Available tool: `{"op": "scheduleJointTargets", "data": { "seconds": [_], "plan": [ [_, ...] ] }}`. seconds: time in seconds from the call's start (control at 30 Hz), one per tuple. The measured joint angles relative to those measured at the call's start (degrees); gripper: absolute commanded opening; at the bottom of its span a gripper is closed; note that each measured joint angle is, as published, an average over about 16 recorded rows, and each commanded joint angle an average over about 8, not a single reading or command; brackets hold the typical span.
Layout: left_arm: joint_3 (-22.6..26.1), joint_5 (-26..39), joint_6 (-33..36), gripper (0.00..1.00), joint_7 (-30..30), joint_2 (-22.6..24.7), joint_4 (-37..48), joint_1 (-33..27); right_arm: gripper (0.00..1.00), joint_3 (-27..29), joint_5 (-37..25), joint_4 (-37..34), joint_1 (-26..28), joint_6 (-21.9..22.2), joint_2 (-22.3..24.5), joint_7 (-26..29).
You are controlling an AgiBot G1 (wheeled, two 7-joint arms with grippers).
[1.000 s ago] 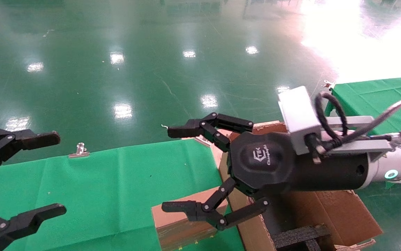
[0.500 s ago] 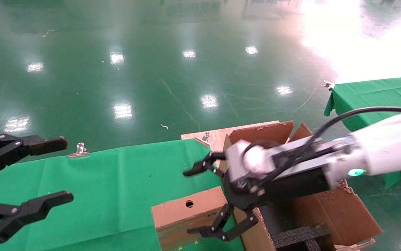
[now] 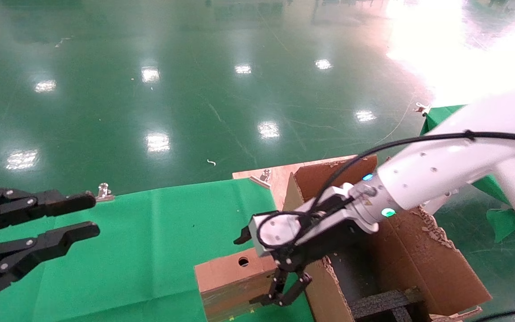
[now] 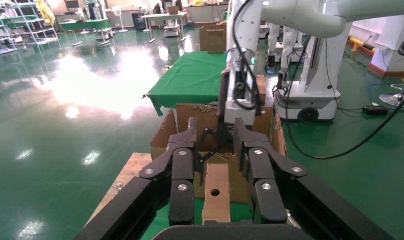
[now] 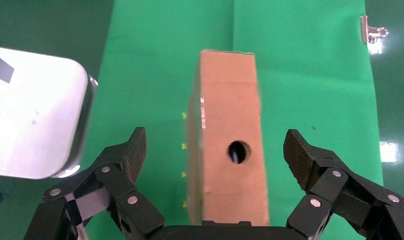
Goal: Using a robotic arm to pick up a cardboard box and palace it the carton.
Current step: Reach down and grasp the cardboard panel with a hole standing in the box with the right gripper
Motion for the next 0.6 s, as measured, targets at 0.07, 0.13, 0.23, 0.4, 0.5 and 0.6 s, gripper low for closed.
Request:
{"op": "scheduleJointTargets", "data": {
  "seconds": [0.07, 0.13, 0.23, 0.4, 0.5, 0.6],
  "plan": [
    [0.00, 0.00, 0.00, 0.00, 0.00, 0.00, 0.00, 0.00, 1.00, -1.59, -1.86, -1.13, 1.27, 0.03, -1.22, -0.72],
    [0.00, 0.00, 0.00, 0.00, 0.00, 0.00, 0.00, 0.00, 1.00, -3.16, -3.70, -2.10, 2.51, 0.04, -2.39, -1.34],
    [0.00, 0.00, 0.00, 0.00, 0.00, 0.00, 0.00, 0.00, 1.00, -5.37, -6.10, -3.37, 4.17, 0.06, -4.00, -2.16],
    [0.00, 0.00, 0.00, 0.25, 0.00, 0.00, 0.00, 0.00, 1.00, -8.57, -9.13, -4.94, 6.37, 0.09, -6.21, -3.43],
    [0.00, 0.00, 0.00, 0.62, 0.00, 0.00, 0.00, 0.00, 0.96, -10.07, -10.15, -5.62, 7.30, 0.11, -7.17, -4.07],
    [0.00, 0.00, -0.01, 0.98, 0.00, 0.00, 0.01, 0.00, 0.62, -11.13, -10.48, -6.25, 7.90, 0.21, -7.86, -4.61]
  ]
}}
